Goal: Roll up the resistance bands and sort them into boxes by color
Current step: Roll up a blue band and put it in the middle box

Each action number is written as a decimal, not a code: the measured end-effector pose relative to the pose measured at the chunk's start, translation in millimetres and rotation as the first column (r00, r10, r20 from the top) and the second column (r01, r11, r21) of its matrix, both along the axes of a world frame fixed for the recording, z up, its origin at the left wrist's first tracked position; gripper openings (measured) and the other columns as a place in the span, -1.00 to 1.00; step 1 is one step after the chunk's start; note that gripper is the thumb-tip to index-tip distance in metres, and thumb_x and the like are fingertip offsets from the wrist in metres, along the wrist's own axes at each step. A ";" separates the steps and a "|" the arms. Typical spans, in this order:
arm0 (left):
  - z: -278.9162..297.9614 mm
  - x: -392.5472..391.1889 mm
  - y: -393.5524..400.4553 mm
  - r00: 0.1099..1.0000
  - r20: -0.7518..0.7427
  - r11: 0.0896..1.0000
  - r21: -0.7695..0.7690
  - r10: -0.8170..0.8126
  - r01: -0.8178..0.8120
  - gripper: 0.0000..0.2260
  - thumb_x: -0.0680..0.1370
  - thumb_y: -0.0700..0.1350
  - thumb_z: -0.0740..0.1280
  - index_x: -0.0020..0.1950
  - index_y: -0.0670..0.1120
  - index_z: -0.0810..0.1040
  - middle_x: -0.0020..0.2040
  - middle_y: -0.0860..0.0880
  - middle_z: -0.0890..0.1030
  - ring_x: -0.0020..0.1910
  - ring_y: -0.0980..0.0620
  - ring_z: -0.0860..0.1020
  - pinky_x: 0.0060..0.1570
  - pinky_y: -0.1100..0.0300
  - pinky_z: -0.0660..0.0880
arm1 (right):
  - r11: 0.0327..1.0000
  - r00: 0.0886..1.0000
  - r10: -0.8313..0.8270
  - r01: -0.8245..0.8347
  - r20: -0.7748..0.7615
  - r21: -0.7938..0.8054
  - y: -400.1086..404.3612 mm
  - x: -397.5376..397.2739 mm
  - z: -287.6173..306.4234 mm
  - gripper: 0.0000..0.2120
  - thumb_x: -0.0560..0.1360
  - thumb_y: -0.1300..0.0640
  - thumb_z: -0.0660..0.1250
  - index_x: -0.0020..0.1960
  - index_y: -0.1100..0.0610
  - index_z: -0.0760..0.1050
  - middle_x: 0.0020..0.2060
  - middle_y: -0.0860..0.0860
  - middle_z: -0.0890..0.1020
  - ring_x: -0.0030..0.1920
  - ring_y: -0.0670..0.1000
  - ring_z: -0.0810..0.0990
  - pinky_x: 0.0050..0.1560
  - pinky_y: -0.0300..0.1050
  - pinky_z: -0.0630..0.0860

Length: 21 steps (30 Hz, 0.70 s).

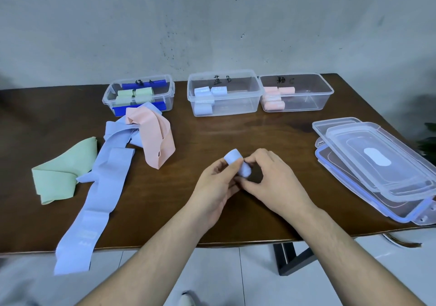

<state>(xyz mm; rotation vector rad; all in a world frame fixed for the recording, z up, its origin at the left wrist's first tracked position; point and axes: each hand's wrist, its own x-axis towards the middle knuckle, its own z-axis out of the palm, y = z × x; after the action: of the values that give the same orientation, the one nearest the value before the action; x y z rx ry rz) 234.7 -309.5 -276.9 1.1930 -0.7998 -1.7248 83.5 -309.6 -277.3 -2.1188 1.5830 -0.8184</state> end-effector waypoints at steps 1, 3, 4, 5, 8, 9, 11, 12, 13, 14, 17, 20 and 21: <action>1.6 2.3 -3.1 1.000 -0.006 1.000 0.002 -0.006 0.006 -0.75 0.58 -0.04 0.38 0.21 -0.11 0.60 0.10 -0.09 0.69 0.17 -0.05 0.62 0.22 0.06 0.53 | 1.000 1.000 0.009 -0.009 0.010 0.004 -1.9 -0.1 0.5 -0.75 0.46 -0.01 0.47 0.02 -0.06 0.42 -0.08 -0.21 0.47 0.01 -0.17 0.45 -0.09 -0.29 0.45; 5.7 7.8 -7.9 1.000 -0.011 1.000 0.000 -0.022 0.022 -0.76 0.58 -0.07 0.37 0.21 -0.12 0.60 0.07 -0.09 0.70 0.10 -0.01 0.64 0.12 0.11 0.56 | 0.999 0.999 0.040 -0.040 0.024 -0.003 -5.2 -1.3 1.5 -0.69 0.44 -0.02 0.50 0.08 -0.09 0.43 -0.03 -0.26 0.46 0.05 -0.18 0.43 -0.03 -0.32 0.42; 8.0 10.3 -10.5 0.999 -0.008 0.999 -0.006 -0.031 0.031 -0.77 0.59 -0.08 0.37 0.21 -0.12 0.60 0.06 -0.09 0.70 0.07 0.00 0.65 0.09 0.12 0.56 | 0.998 0.998 0.059 -0.059 0.023 -0.008 -8.0 -2.5 2.0 -0.63 0.42 -0.03 0.51 0.15 -0.10 0.44 0.02 -0.27 0.45 0.08 -0.19 0.42 0.02 -0.32 0.41; 9.6 12.4 -13.1 0.999 -0.002 0.999 -0.009 -0.038 0.038 -0.78 0.59 -0.10 0.36 0.21 -0.11 0.59 0.04 -0.09 0.71 0.06 0.00 0.66 0.10 0.11 0.57 | 0.997 0.997 0.075 -0.075 0.021 -0.005 -10.4 -3.3 3.1 -0.54 0.42 -0.05 0.51 0.25 -0.11 0.43 0.11 -0.27 0.44 0.12 -0.20 0.40 0.08 -0.31 0.41; 14.5 17.4 -20.8 0.997 0.020 0.997 -0.001 -0.075 0.075 -0.82 0.58 -0.11 0.37 0.17 -0.07 0.57 0.00 -0.09 0.71 0.04 -0.03 0.66 0.13 0.07 0.58 | 0.993 0.994 0.109 -0.110 0.014 0.037 -18.3 -4.0 11.7 -0.31 0.42 -0.07 0.50 0.47 -0.15 0.29 0.31 -0.26 0.39 0.21 -0.26 0.33 0.22 -0.29 0.37; 15.8 19.2 -24.0 0.995 0.041 0.996 -0.002 -0.094 0.095 -0.83 0.58 -0.11 0.38 0.17 -0.05 0.57 0.00 -0.08 0.71 0.05 -0.02 0.66 0.13 0.07 0.58 | 0.991 0.992 0.127 -0.127 -0.003 0.052 -21.6 -2.6 15.6 -0.28 0.43 -0.07 0.50 0.50 -0.15 0.26 0.33 -0.26 0.39 0.23 -0.28 0.31 0.24 -0.29 0.34; 18.4 22.2 -30.0 0.984 0.108 0.989 -0.009 -0.144 0.146 -0.81 0.58 -0.08 0.38 0.19 -0.04 0.58 -0.01 -0.05 0.71 0.07 -0.01 0.65 0.15 0.08 0.58 | 0.984 0.986 0.160 -0.156 -0.044 0.085 -27.4 1.2 22.5 -0.27 0.44 -0.05 0.50 0.51 -0.16 0.23 0.30 -0.31 0.37 0.26 -0.28 0.30 0.25 -0.31 0.31; 20.1 23.4 -32.3 0.978 0.131 0.986 -0.005 -0.163 0.165 -0.82 0.58 -0.08 0.38 0.18 -0.03 0.59 0.00 -0.04 0.71 0.08 0.00 0.64 0.17 0.08 0.57 | 0.981 0.984 0.168 -0.163 -0.051 0.103 -30.2 3.4 24.9 -0.27 0.44 -0.04 0.50 0.51 -0.17 0.23 0.26 -0.33 0.36 0.27 -0.27 0.31 0.26 -0.30 0.33; 21.6 24.7 -35.1 0.974 0.145 0.985 0.002 -0.173 0.175 -0.84 0.58 -0.08 0.38 0.15 -0.02 0.60 0.02 -0.05 0.70 0.10 -0.01 0.63 0.19 0.07 0.57 | 0.980 0.984 0.171 -0.165 -0.046 0.111 -33.1 5.7 26.8 -0.28 0.44 -0.04 0.50 0.50 -0.16 0.25 0.23 -0.33 0.36 0.26 -0.27 0.32 0.26 -0.29 0.35; 22.8 26.8 -38.3 0.973 0.151 0.984 0.007 -0.177 0.179 -0.86 0.58 -0.08 0.38 0.12 -0.02 0.61 0.05 -0.06 0.68 0.12 -0.01 0.62 0.20 0.06 0.56 | 0.981 0.985 0.169 -0.164 -0.034 0.105 -36.6 8.3 27.5 -0.29 0.43 -0.03 0.50 0.49 -0.15 0.27 0.22 -0.33 0.37 0.25 -0.27 0.34 0.26 -0.28 0.36; 25.8 33.0 -48.4 0.970 0.162 0.983 0.008 -0.180 0.181 -0.79 0.57 -0.09 0.40 0.19 -0.05 0.59 0.14 -0.10 0.62 0.14 -0.04 0.61 0.23 0.02 0.55 | 0.985 0.988 0.153 -0.152 -0.016 0.077 -45.3 15.3 26.8 -0.31 0.41 -0.03 0.50 0.47 -0.13 0.31 0.21 -0.29 0.44 0.24 -0.26 0.36 0.21 -0.32 0.35; 29.9 39.2 -59.7 0.963 0.180 0.980 0.005 -0.198 0.200 -0.75 0.56 -0.08 0.40 0.22 -0.08 0.57 0.15 -0.13 0.62 0.14 -0.05 0.61 0.23 0.01 0.55 | 0.990 0.991 0.128 -0.125 -0.038 0.067 -54.2 22.4 27.5 -0.34 0.41 -0.06 0.48 0.45 -0.14 0.33 0.21 -0.26 0.48 0.20 -0.22 0.42 0.15 -0.37 0.35; 31.4 41.7 -64.2 0.960 0.184 0.977 0.005 -0.210 0.213 -0.80 0.57 -0.08 0.39 0.18 -0.07 0.59 0.14 -0.13 0.62 0.14 -0.04 0.62 0.21 0.03 0.56 | 0.993 0.993 0.110 -0.107 -0.053 0.056 -58.0 25.6 29.0 -0.36 0.41 -0.08 0.48 0.44 -0.14 0.34 0.21 -0.25 0.50 0.18 -0.19 0.45 0.14 -0.35 0.38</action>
<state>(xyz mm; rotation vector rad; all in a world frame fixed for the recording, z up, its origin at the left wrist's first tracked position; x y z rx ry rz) 276.3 -373.8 -245.4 1.3095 -1.0834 -1.7927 109.0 -367.6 -248.3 -2.1861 1.4847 -0.6801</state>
